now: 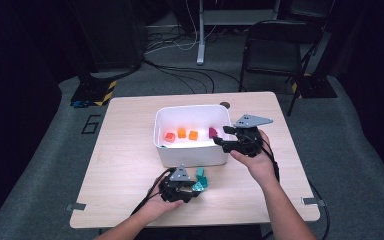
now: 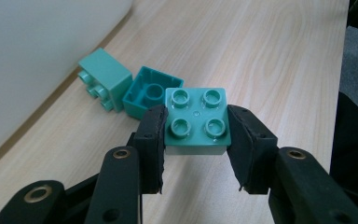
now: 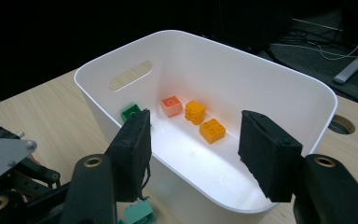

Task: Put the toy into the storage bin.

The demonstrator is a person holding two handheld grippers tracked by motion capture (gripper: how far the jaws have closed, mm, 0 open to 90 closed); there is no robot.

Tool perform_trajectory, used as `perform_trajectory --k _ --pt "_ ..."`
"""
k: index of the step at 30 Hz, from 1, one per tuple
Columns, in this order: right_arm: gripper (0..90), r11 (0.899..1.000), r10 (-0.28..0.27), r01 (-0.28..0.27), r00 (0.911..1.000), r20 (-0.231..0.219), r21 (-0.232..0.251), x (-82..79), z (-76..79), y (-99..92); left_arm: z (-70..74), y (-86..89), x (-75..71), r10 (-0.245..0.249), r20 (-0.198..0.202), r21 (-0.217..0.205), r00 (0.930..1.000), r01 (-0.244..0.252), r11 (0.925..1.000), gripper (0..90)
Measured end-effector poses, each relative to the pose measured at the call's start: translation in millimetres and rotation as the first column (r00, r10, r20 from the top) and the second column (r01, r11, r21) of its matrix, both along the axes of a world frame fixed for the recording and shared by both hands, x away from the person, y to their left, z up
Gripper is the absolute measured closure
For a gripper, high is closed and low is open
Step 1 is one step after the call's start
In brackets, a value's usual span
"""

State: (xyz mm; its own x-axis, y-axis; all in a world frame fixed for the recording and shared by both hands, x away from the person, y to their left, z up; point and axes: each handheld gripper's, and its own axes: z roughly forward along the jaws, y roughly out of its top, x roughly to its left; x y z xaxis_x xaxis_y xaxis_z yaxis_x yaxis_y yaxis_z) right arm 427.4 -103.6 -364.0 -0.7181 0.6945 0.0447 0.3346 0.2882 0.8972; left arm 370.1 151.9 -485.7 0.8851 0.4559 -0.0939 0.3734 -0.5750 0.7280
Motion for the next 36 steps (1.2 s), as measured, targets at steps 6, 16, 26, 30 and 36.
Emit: perform_trajectory --k 6,16,26,30,36 --pt "43.2 1.000 -0.001 0.001 1.0000 0.002 0.001 0.0 0.2 -0.3 13.3 4.8 3.9 0.006 -0.002 -0.015 1.0000 -0.006 0.9999 58.5" --pt "43.2 1.000 -0.002 0.002 1.0000 0.005 0.002 -0.3 1.0 -0.7 41.2 9.8 7.3 0.002 0.018 -0.035 0.9998 -0.001 0.9994 58.6" --pt "43.1 1.000 -0.004 0.004 1.0000 0.003 0.001 -0.1 0.9 -0.7 66.7 13.0 13.3 -0.013 0.029 -0.044 0.9995 0.014 0.9989 58.6" --pt "43.1 1.000 -0.004 0.004 1.0000 0.004 0.002 -0.1 1.0 -0.7 73.8 12.3 15.1 -0.018 0.030 -0.048 0.9994 0.019 0.9987 58.6" --pt "43.1 1.000 -0.007 0.007 1.0000 0.006 0.005 -0.2 1.6 -1.8 84.1 13.3 20.1 -0.017 0.023 -0.060 0.9996 0.019 0.9980 58.5"
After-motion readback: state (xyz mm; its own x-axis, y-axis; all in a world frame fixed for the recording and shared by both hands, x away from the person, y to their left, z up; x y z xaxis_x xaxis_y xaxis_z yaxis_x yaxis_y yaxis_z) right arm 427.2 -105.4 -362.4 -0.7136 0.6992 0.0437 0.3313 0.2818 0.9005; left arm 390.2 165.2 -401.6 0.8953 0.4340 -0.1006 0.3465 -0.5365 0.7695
